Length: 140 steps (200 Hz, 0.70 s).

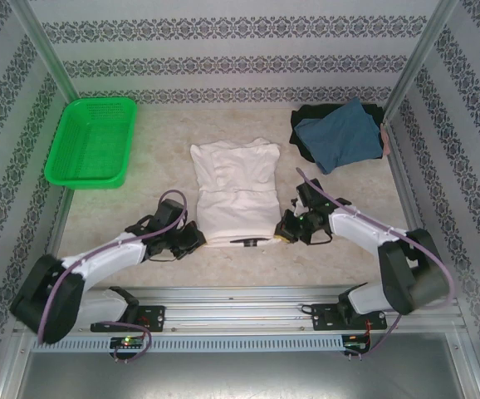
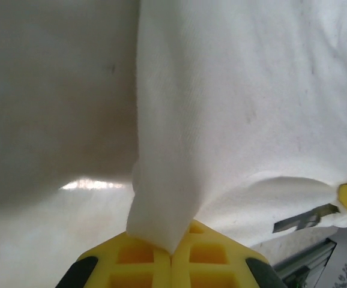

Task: Fold and stack the t-shirts

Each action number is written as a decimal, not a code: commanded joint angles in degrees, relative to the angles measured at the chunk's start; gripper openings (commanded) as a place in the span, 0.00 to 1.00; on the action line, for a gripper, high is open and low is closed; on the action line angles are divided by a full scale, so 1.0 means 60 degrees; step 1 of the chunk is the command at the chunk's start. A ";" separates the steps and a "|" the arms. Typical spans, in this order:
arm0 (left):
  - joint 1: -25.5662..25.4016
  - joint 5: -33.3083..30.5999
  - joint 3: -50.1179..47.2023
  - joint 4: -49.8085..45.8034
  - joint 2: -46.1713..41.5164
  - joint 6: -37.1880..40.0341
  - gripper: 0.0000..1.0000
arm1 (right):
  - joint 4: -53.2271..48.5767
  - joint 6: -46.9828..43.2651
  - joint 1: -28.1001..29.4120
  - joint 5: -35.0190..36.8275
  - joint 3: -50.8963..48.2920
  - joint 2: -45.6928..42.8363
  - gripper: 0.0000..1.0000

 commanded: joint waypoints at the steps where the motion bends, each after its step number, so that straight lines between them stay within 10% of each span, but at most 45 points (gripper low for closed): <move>1: -0.0383 -0.0818 -0.0269 -0.1633 -0.1301 -0.0635 0.00 | -0.1032 0.0744 0.0405 0.0870 -0.0516 -0.0944 0.00; 40: -0.0529 -0.0988 -0.0891 -0.2654 -0.3328 -0.1382 0.00 | -0.1385 0.1567 0.0758 0.1146 -0.1505 -0.2502 0.00; 140: -0.1315 -0.1532 0.1183 -0.3684 -0.3240 -0.1435 0.00 | -0.2985 0.1429 0.1599 0.1572 0.0464 -0.2916 0.00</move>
